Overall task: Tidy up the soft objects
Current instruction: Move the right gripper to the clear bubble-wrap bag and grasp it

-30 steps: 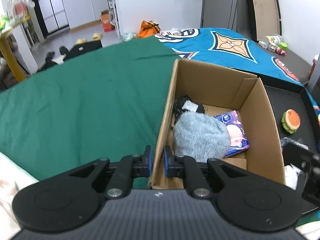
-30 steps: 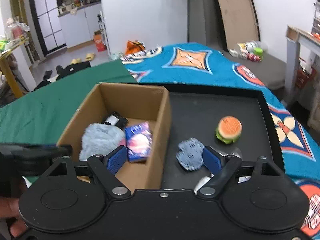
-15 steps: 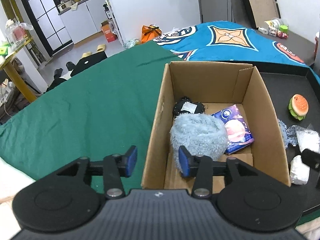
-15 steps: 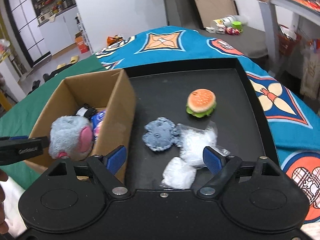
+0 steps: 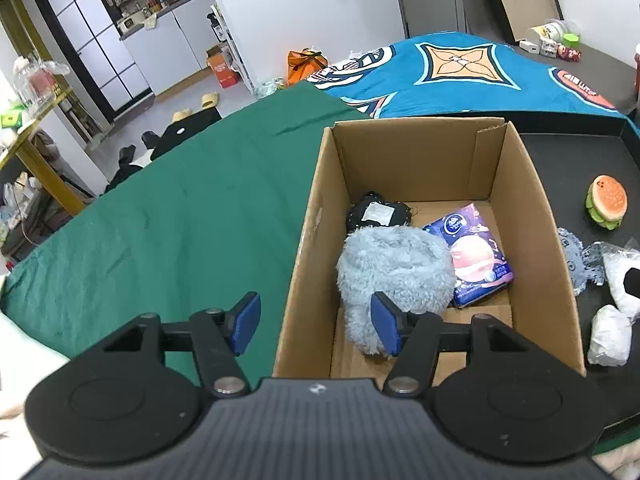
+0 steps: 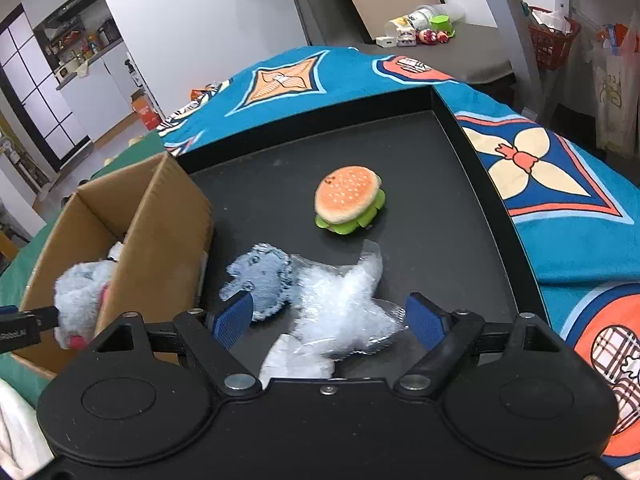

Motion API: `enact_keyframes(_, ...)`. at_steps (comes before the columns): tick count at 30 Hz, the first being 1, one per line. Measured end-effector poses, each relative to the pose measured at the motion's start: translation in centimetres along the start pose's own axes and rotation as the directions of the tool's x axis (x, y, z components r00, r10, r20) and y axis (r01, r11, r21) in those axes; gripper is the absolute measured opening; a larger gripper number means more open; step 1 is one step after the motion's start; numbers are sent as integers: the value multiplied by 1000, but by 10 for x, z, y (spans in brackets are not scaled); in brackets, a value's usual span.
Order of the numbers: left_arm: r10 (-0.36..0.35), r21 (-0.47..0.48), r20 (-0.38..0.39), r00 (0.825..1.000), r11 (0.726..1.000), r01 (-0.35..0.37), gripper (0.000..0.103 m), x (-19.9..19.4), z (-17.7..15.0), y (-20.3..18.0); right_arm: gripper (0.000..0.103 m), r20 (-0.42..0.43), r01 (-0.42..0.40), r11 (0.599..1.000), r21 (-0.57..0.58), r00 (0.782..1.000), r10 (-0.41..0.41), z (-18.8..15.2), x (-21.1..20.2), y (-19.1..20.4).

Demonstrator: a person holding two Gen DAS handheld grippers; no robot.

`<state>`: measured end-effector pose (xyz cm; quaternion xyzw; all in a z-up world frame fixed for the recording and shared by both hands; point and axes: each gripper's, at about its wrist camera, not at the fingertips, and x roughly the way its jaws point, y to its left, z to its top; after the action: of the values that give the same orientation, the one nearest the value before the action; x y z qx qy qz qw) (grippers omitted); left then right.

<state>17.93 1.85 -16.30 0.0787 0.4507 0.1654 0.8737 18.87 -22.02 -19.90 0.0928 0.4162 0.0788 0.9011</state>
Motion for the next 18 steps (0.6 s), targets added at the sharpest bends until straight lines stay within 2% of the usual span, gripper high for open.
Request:
enact_keyframes(7, 54, 77, -13, 998, 996, -53, 60, 1, -2, -13, 83, -10, 9, 1000, 26, 1000, -8, 0, 10, -8)
enact_keyframes(13, 53, 101, -75, 996, 994, -45, 60, 1, 7, -12, 81, -23, 4, 1000, 29, 1000, -4, 1, 19, -10)
enact_keyframes(17, 61, 137, -93, 994, 989, -48, 60, -2, 14, -13, 70, -69, -12, 999, 34, 998, 14, -2, 26, -16)
enact_keyframes(18, 63, 141, -98, 993, 989, -49, 60, -3, 16, -13, 55, -79, -21, 999, 47, 997, 25, -3, 28, -19)
